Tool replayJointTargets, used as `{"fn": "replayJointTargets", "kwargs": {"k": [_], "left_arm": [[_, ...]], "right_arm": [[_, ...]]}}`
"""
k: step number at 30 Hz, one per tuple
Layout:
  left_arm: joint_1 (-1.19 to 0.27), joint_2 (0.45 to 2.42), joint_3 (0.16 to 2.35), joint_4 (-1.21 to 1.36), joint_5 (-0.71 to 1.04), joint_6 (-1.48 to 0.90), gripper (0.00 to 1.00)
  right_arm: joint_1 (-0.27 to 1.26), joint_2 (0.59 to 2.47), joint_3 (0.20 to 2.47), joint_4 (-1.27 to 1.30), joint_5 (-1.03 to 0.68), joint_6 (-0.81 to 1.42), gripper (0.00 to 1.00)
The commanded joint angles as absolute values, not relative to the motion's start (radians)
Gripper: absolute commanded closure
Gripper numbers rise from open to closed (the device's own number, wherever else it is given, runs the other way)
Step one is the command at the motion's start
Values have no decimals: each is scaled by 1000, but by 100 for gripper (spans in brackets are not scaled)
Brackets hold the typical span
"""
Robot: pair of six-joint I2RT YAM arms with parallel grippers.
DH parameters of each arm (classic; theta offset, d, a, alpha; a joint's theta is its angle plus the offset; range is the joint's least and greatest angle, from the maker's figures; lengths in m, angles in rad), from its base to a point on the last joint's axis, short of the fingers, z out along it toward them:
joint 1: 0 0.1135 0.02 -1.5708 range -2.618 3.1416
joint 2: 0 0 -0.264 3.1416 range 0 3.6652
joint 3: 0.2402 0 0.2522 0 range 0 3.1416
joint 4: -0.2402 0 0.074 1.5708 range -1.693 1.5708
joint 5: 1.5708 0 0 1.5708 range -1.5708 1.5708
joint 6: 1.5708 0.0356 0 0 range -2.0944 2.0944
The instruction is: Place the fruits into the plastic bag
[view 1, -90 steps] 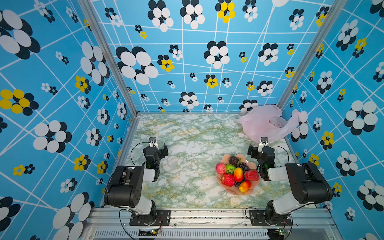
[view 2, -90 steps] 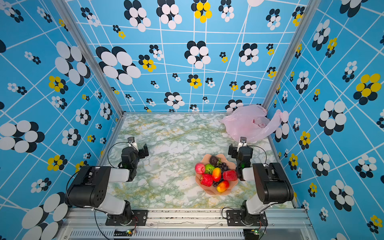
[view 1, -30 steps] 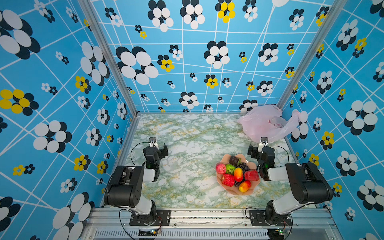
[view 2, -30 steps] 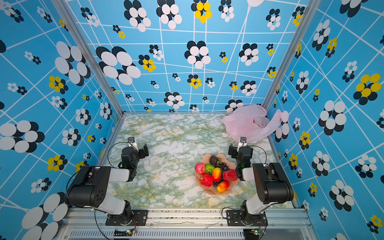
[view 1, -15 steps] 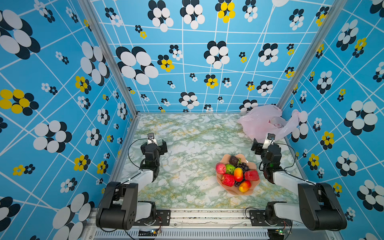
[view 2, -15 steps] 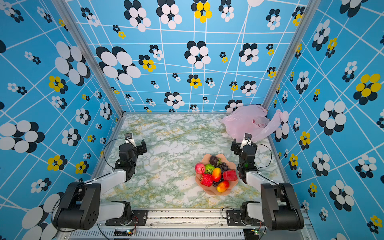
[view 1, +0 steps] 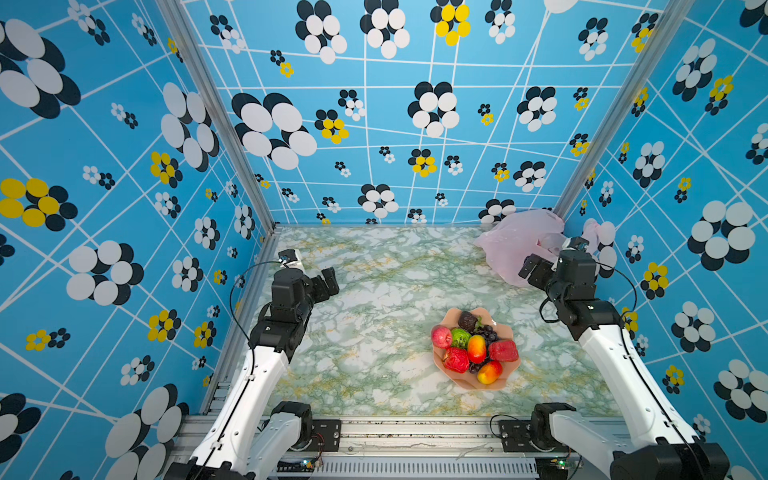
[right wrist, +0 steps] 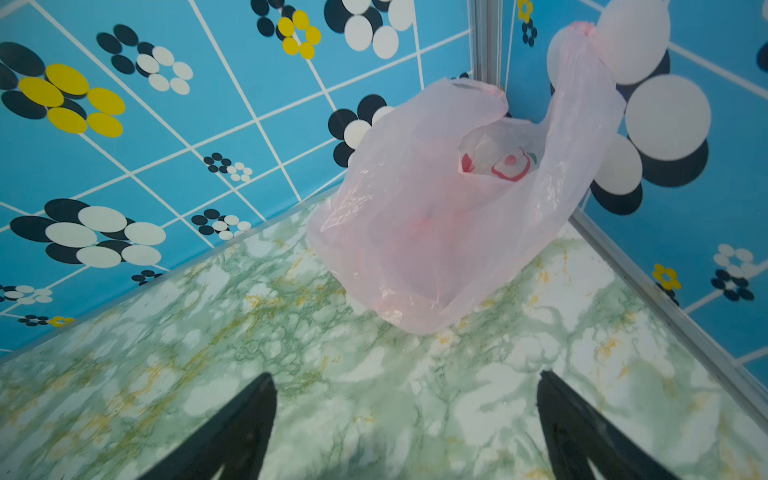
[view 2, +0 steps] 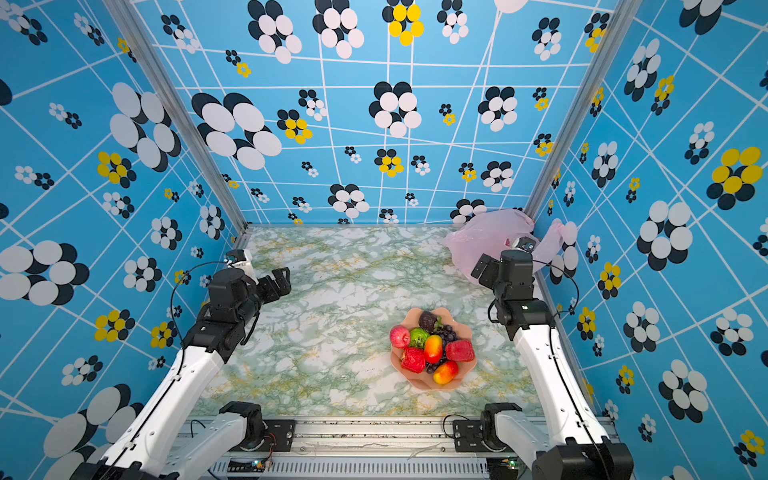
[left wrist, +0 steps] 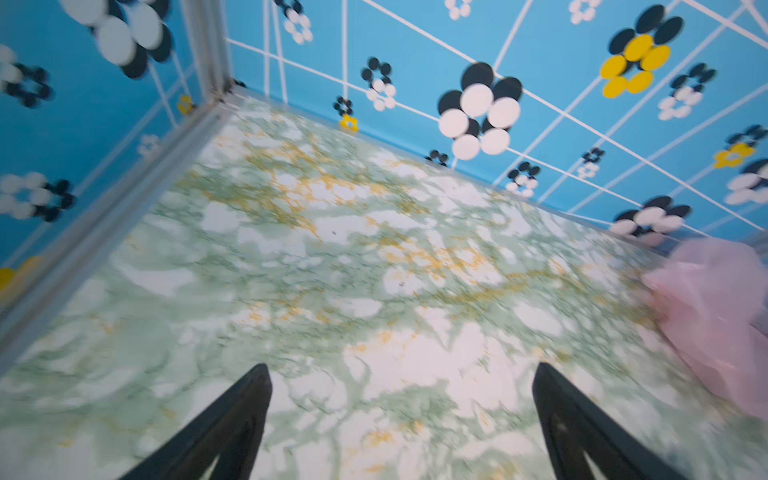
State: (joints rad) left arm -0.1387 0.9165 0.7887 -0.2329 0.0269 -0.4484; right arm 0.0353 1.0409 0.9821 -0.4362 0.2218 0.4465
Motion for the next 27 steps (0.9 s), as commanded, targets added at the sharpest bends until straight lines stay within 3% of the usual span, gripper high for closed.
{"fn": "replayJointTargets", "kwargs": {"k": [1,11,19,27], "left_arm": [[-194,904,796,-394,256,-579,1],[-427,905,767,-410,336,-698,1],[-449,917,735,-397,337,-706,1],[-449,937,717,-379,336,-714,1]], "right_arm": [[23,1025,999,-807,100,577,1],[7,883,795,-846,-137,689,1],[-75,945,646,-666,-356,696,1],[-87,1000,607,-567,-438,681,0]]}}
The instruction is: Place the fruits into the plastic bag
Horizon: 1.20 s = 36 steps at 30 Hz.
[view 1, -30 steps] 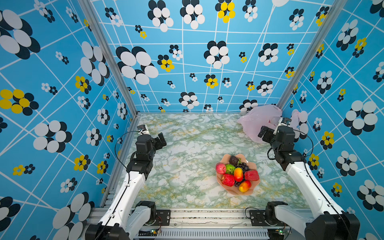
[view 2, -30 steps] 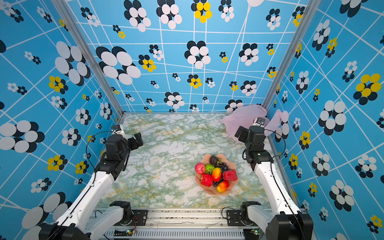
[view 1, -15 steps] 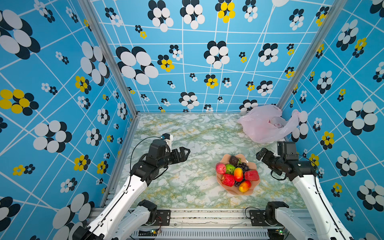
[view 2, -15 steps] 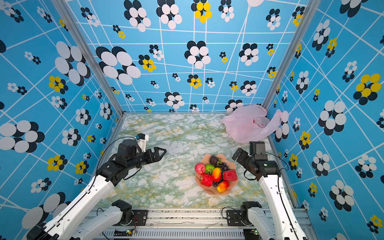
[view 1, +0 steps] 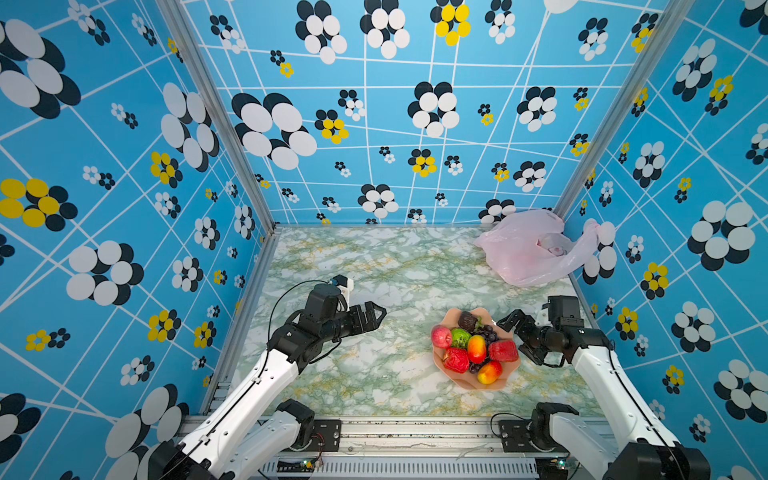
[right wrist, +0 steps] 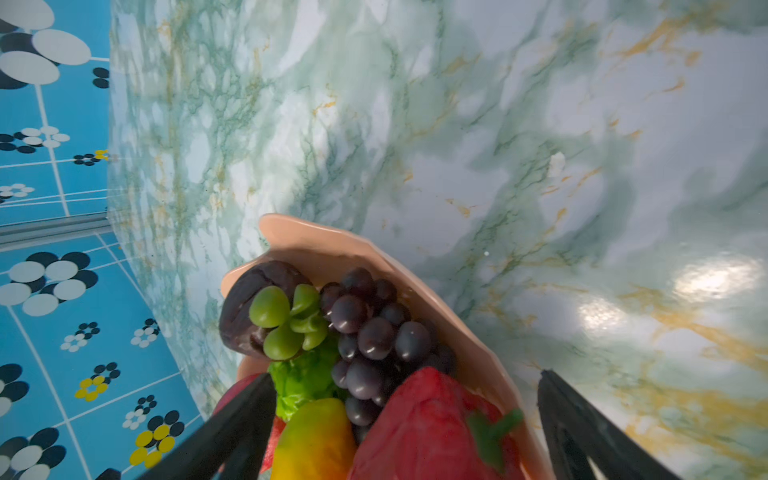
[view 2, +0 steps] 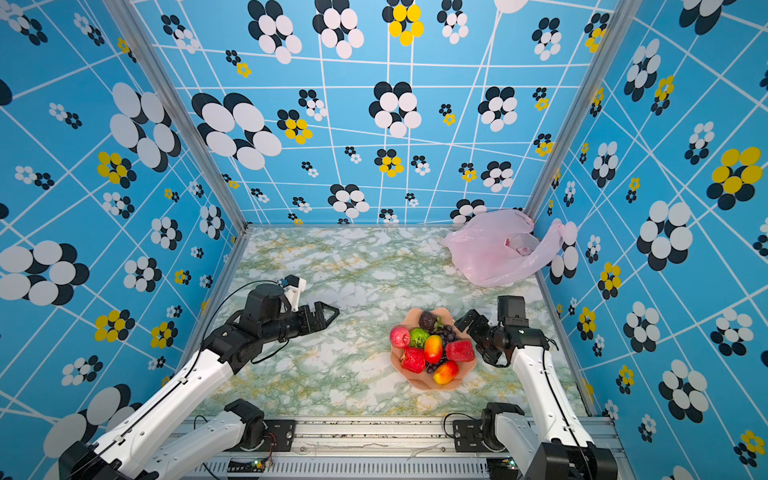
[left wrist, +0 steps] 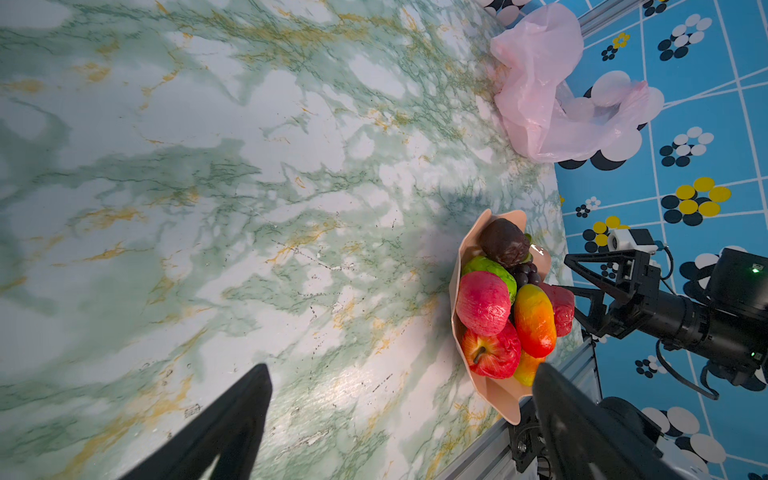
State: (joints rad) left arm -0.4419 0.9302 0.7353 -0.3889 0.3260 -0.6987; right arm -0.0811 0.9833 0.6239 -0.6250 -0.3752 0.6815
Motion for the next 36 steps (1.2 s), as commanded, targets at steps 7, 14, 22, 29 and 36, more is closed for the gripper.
{"fn": "replayJointTargets", "kwargs": {"k": [7,14,22,29,36], "left_arm": [[-459,948,714,-359,330,-736,1],[-474,948,713,-355,320,-753,1],[-492,956,722,-355,306,-755,1],[-507,977,733,-349,305,-753,1],[-512,978,730,-353,303,-750,1]], "right_arm": [[-87,1034,580,-499,-493,692,1],[-87,1065,556,-431,-552,725,1],[-86,961,641,-601,-386,643,1],[-87,982,688,-710,-267,576,1],[-87,1006,601,-569,-428,647,1]]}}
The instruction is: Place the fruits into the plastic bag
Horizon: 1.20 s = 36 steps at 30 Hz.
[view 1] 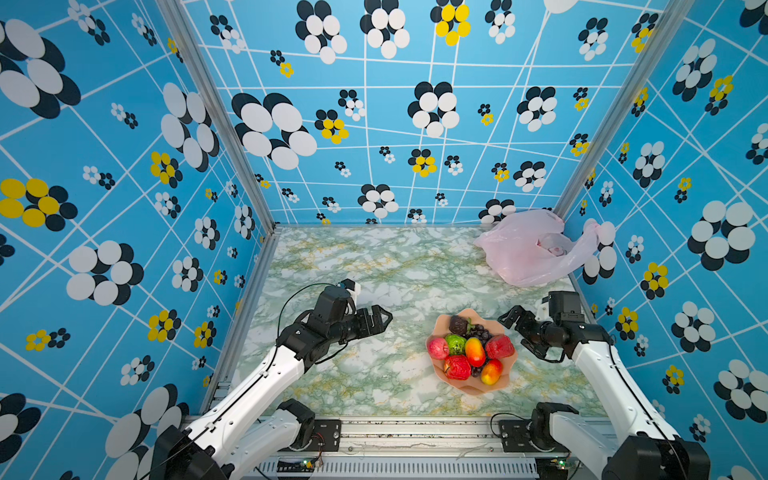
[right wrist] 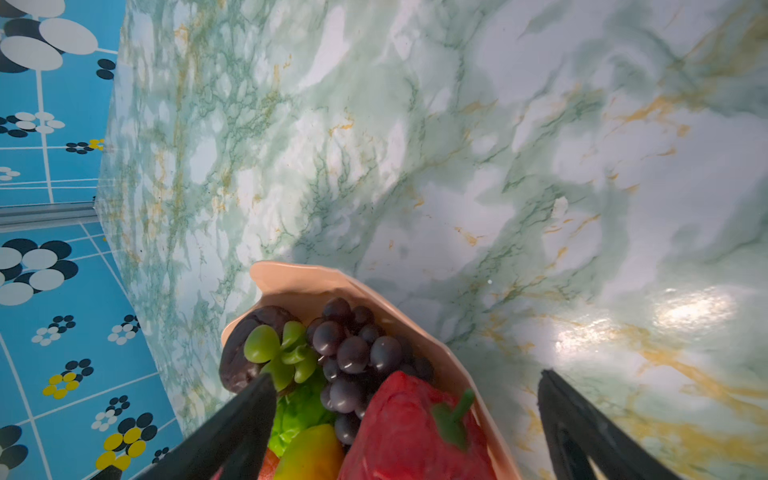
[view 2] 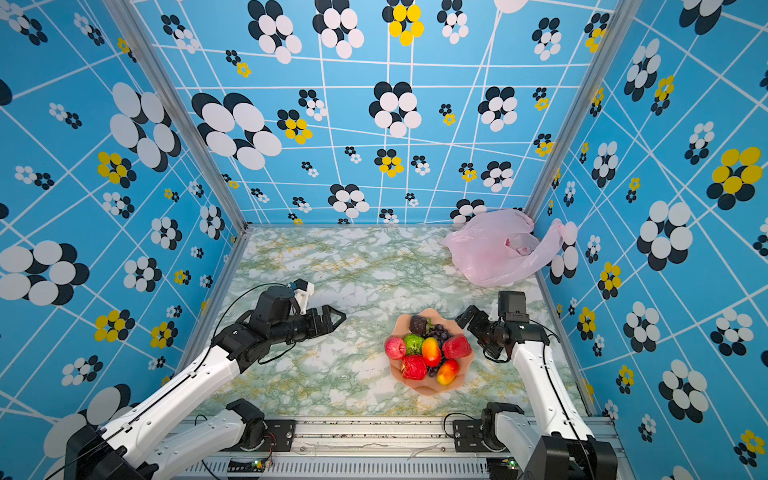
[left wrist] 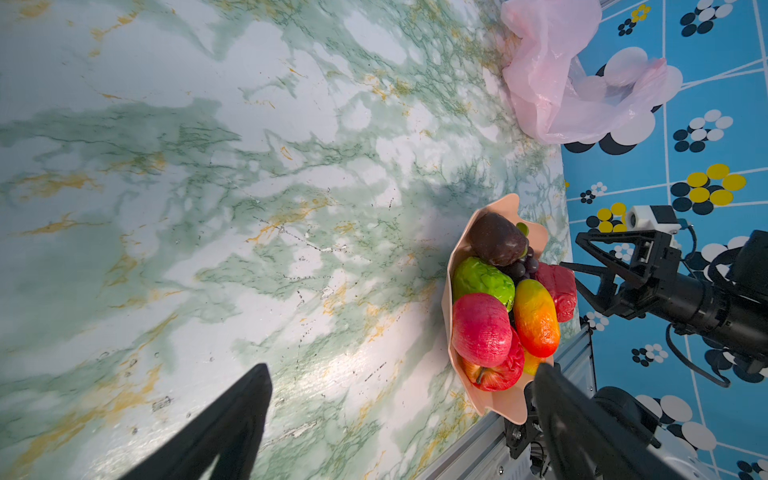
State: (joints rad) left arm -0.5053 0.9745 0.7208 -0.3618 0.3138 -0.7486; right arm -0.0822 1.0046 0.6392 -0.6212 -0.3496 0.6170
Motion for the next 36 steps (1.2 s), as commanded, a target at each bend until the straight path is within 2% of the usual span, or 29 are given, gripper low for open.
{"fn": "replayJointTargets", "kwargs": {"k": [1,6,15,28,33,36], "left_arm": [[-512,979,729,-354,302,-749,1],[-515,982,728,-352,303,-749,1],[-520,983,716,-342,302,-759,1],[-521,962,701,-357,291,-755,1],[-520,959,705,-372,285,-743,1],[-520,957,714,-389,278,-727,1]], "right_arm": [[-87,1008,586,-540,-452,668,0],[-86,1032,536,-437,-538,747,1],[-51,1030,493,-365,-558,824,1],[60,1085,486,-259,-496,903,1],[56,1059,554,-391,-364,822,1],[4,1036,611,-467,-295,760,1]]}}
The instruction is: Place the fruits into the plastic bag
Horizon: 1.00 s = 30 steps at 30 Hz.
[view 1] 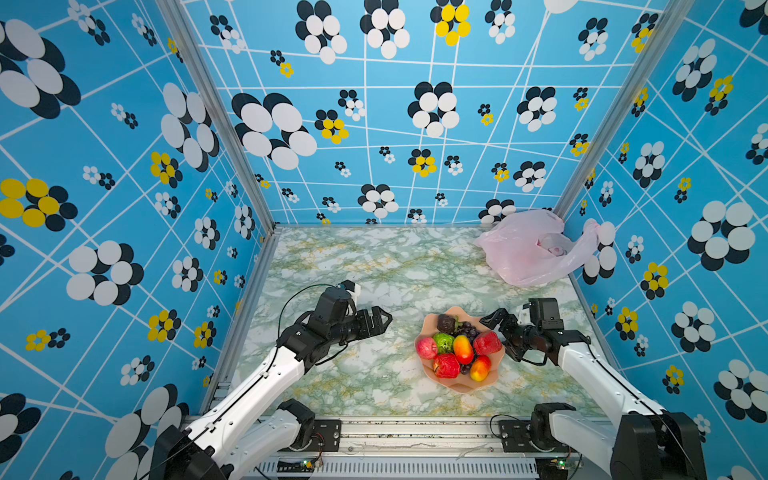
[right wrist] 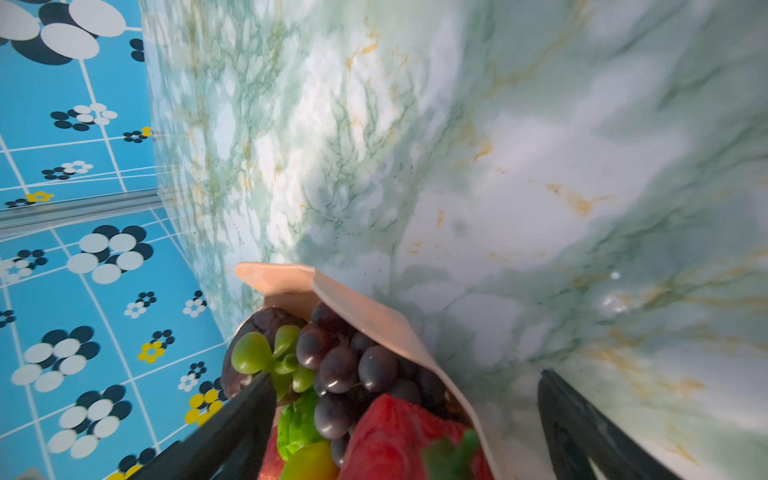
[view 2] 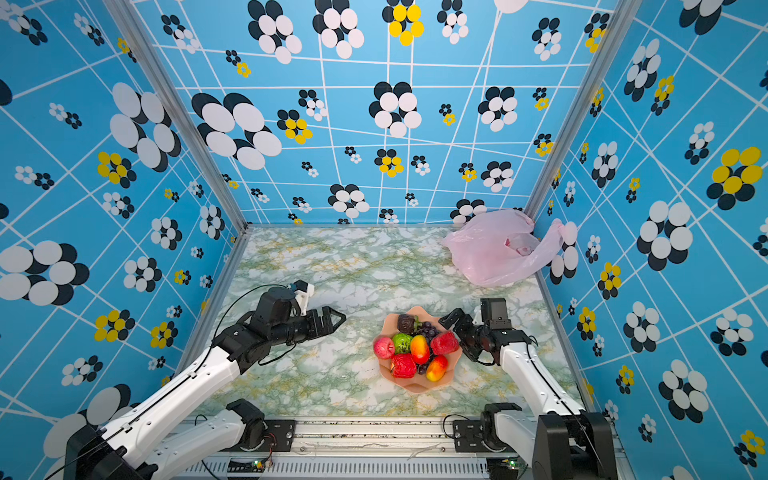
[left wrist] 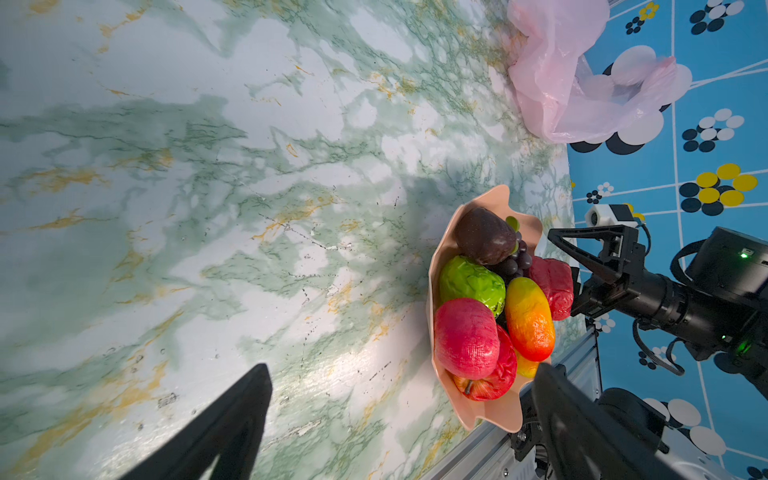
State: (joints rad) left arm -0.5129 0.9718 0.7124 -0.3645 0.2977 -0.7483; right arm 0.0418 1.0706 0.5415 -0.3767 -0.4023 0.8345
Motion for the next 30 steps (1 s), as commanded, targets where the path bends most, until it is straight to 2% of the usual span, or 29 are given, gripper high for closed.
{"fn": "replayJointTargets", "kwargs": {"k": [1,5,12,20,23,30], "left_arm": [[-519,957,716,-394,277,-721,1],[-517,953,727,-414,265,-697,1],[-517,917,727,-416,249,-682,1],[-502,880,748,-493,229,-630,1],[-492,869,755,-513,230,-621,1],[-473,840,771,-555,221,-614,1]], "right_arm": [[-21,1033,625,-478,-293,747,1],[-147,1050,695,-493,-252,705,1],[-294,1165,736,-261,-246,768,1],[-314,1544,882,3,-363,916,1],[-310,1669,977,20,-397,947,3],[-289,1819,1136,-83,-334,912,10]]}}
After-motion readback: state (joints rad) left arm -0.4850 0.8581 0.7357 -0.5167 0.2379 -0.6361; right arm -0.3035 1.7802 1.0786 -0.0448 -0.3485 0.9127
